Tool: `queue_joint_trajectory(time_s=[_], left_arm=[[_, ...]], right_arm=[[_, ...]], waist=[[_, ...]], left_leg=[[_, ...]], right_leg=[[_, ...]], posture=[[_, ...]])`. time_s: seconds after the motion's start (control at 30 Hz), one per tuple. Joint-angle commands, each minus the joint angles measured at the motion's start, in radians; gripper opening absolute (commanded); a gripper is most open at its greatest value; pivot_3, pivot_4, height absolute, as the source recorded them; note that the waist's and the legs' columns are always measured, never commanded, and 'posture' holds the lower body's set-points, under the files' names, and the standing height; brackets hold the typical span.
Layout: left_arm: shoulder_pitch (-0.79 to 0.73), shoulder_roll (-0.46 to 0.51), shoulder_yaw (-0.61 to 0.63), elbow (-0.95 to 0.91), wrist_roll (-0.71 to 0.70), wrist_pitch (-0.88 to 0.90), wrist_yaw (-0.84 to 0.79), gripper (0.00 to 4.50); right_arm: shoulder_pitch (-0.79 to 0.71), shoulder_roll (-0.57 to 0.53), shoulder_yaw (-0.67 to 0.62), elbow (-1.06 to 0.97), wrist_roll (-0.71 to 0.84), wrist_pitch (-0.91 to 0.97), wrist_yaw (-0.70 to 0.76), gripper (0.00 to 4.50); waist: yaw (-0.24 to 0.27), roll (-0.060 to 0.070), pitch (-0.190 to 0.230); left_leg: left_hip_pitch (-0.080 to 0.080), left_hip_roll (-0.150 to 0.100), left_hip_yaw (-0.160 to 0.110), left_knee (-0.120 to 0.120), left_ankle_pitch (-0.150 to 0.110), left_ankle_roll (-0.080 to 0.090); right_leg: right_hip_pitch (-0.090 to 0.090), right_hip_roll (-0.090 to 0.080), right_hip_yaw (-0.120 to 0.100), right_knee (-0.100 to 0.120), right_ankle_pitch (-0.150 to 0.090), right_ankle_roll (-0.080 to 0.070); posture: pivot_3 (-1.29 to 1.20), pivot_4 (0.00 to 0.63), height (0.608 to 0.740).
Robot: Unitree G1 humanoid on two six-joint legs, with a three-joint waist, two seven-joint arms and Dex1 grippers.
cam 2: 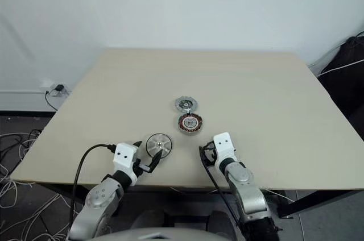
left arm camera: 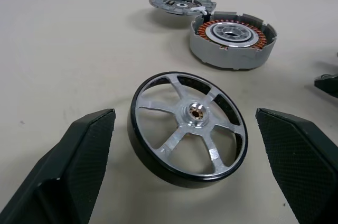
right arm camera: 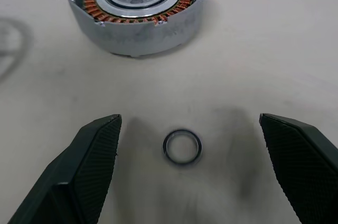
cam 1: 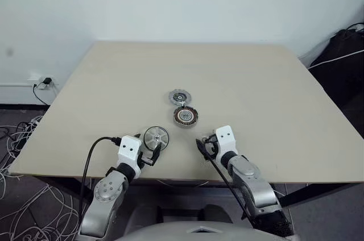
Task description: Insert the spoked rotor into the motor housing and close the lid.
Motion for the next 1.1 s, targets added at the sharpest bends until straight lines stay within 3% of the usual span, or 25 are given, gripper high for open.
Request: queue_joint_trajectory(time_s=[0.03, 0.2, 0.23, 0.33, 0.63, 0.87, 1.1], left_arm=[[-0.002, -0.004, 0.002, -0.018, 0.005, -0.025, 0.008, 4.50], [0.007, -0.007, 0.002, -0.024, 0.005, -0.030, 0.018, 4.50], [0.008, -0.007, 0.001, -0.024, 0.005, -0.030, 0.020, 4.50], [0.011, -0.009, -0.001, -0.025, 0.005, -0.032, 0.023, 4.50], [0.004, -0.010, -0.004, -0.020, 0.007, -0.031, 0.019, 4.50], [-0.001, -0.012, -0.008, -0.016, 0.009, -0.030, 0.016, 4.50], [-0.008, -0.015, -0.013, -0.006, 0.012, -0.032, 0.014, 4.50]], right_arm=[[-0.037, 0.005, -0.008, 0.028, -0.006, -0.031, 0.004, 4.47], [-0.031, 0.001, -0.013, 0.059, 0.004, -0.016, 0.023, 4.47], [-0.027, -0.001, -0.014, 0.065, 0.004, -0.015, 0.026, 4.29], [-0.010, -0.003, -0.016, 0.067, 0.003, -0.013, 0.030, 3.57], [0.043, 0.002, -0.030, 0.013, 0.011, 0.001, 0.029, 0.70], [0.051, 0.004, -0.029, -0.097, 0.019, 0.042, 0.030, 0.68], [-0.135, 0.041, 0.000, -0.081, -0.030, 0.057, -0.011, 0.68]], waist=[[0.000, 0.000, 0.000], [0.000, 0.000, 0.000], [0.000, 0.000, 0.000], [0.000, 0.000, -0.001], [0.001, 0.001, -0.005], [0.001, 0.002, -0.005], [-0.003, 0.004, -0.002]], left_leg=[[0.000, 0.000, 0.000, 0.000, 0.000, 0.000], [0.000, 0.000, 0.000, 0.000, 0.000, 0.000], [0.000, 0.000, 0.000, 0.000, 0.000, 0.000], [0.001, 0.000, 0.000, 0.000, 0.000, 0.000], [0.001, 0.000, 0.000, 0.000, 0.000, 0.000], [0.001, 0.000, 0.000, 0.000, 0.000, 0.000], [0.001, 0.000, 0.000, 0.000, 0.000, 0.000]], right_leg=[[0.000, 0.000, 0.000, 0.000, 0.000, 0.000], [0.000, 0.000, 0.000, 0.000, 0.000, 0.000], [0.000, 0.000, 0.000, 0.000, 0.000, 0.000], [0.001, 0.000, 0.000, 0.000, 0.000, 0.000], [0.001, 0.000, 0.000, 0.001, 0.000, 0.000], [0.001, -0.004, 0.000, 0.000, 0.000, 0.000], [-0.001, -0.003, 0.000, 0.001, 0.001, 0.002]], posture=[[0.00, 0.000, 0.740], [0.00, 0.000, 0.740], [0.00, 0.000, 0.740], [0.00, 0.000, 0.740], [0.00, 0.000, 0.740], [0.00, 0.000, 0.740], [0.00, 0.000, 0.740]])
